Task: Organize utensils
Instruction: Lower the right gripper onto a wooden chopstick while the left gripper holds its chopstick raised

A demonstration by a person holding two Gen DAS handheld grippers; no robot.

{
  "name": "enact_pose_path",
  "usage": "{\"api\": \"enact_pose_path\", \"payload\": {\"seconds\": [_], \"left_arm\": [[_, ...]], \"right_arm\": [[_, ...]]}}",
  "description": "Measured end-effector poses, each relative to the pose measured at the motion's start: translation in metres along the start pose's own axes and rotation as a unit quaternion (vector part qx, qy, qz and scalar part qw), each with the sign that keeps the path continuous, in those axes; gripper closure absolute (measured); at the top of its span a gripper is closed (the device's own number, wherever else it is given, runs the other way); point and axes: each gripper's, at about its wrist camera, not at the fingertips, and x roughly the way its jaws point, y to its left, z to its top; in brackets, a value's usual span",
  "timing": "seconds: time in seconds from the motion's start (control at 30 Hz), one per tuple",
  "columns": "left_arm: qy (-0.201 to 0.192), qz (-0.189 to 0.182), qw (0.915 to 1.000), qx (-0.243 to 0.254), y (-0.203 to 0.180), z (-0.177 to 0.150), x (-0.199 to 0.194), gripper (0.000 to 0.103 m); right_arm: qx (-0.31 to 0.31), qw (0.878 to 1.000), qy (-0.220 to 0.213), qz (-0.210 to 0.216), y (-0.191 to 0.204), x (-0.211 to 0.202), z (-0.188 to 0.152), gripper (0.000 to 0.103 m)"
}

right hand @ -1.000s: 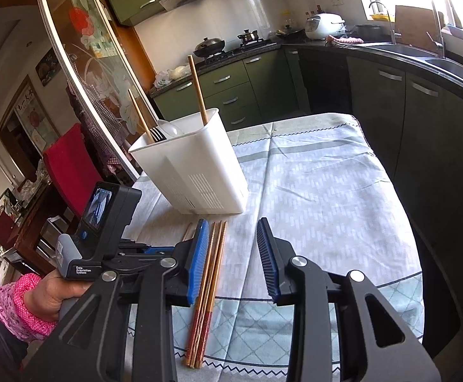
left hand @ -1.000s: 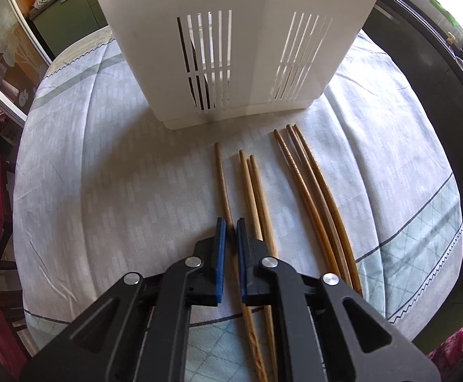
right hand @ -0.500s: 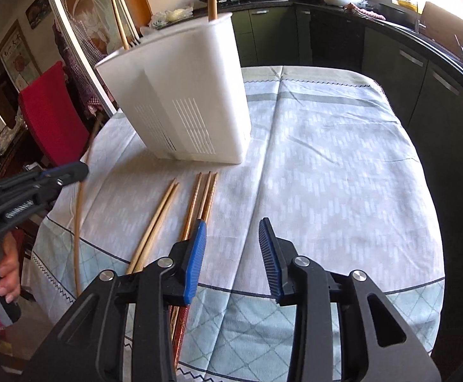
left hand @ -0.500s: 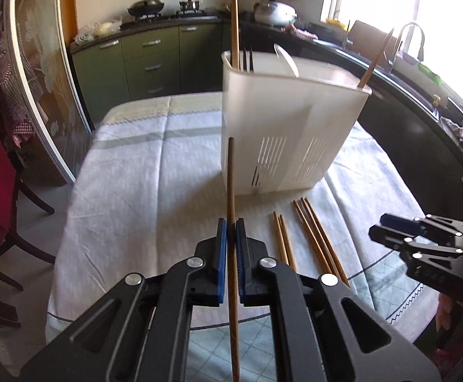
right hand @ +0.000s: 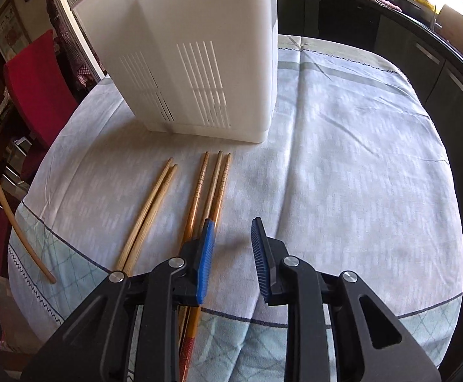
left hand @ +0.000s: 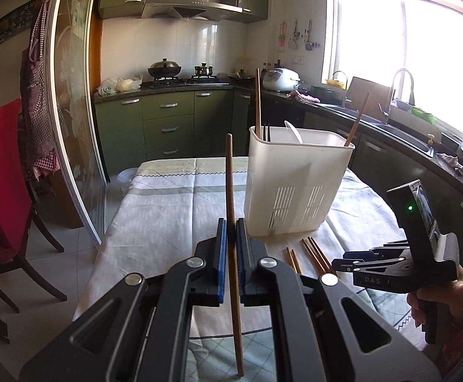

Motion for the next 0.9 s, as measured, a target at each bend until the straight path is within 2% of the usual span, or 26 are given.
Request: {"api": "enact_pose_path", "payload": {"seconds": [0.1, 0.33, 0.5, 0.67, 0.9], "left_arm": [[0.006, -0.002, 1.0000, -0.004, 0.004, -0.004, 0.003, 0.097], [0.013, -0.005, 0.9998, -0.011, 0.010, -0.007, 0.007, 0.097], [0.007, -0.003, 0.9999, -0.008, 0.012, -0.007, 0.004, 0.097], [0.006, -0.005, 0.9999, -0.010, 0.013, -0.007, 0.003, 0.097], [0.010, -0.003, 0.9999, -0.009, 0.015, -0.007, 0.004, 0.097]], "right_arm": [[-0.003, 1.000, 0.002, -0.013, 0.002, 0.002, 0.002, 0.078], [-0.012, 1.000, 0.002, -0.012, 0.012, -0.003, -0.001, 0.078], [-0.015, 1.000, -0.009, 0.004, 0.015, -0.015, -0.002, 0.078], [-0.035, 0.999, 0.013, -0.005, 0.023, -0.004, -0.004, 0.078], [-0.015, 1.000, 0.005, -0.014, 0.010, -0.006, 0.000, 0.078]]}}
